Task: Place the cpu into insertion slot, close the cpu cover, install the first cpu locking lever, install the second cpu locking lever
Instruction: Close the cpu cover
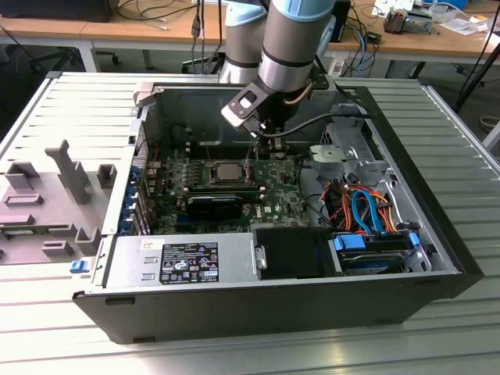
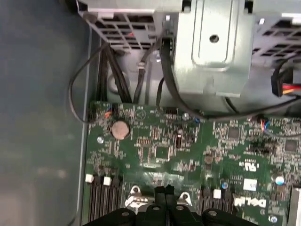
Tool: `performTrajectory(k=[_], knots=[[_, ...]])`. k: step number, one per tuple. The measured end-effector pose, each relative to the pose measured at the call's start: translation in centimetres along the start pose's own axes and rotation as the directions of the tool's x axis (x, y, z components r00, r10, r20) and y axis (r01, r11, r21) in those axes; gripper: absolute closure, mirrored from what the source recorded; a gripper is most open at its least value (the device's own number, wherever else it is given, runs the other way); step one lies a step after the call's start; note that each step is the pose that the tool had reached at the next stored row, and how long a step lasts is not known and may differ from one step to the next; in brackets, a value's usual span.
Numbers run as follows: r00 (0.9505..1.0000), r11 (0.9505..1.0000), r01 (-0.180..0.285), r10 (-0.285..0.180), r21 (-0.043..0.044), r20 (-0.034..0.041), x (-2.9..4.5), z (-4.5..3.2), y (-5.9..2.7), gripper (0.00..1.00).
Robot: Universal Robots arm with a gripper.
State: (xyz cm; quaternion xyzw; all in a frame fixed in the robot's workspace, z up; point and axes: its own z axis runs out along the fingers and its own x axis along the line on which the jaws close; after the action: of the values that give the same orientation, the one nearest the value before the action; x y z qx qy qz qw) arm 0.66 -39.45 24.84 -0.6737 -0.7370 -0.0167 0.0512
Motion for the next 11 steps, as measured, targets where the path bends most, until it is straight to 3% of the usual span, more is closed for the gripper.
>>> performTrajectory(k=[6,11], knots=[[1.0,1.0,0.001,-0.001,-0.0057,-0.0091,0.24,0.19,-2.69,0.89],[0.9999,1.0,0.007,-0.007,-0.0058,-0.0143,0.3,1.2,-4.55,0.89]])
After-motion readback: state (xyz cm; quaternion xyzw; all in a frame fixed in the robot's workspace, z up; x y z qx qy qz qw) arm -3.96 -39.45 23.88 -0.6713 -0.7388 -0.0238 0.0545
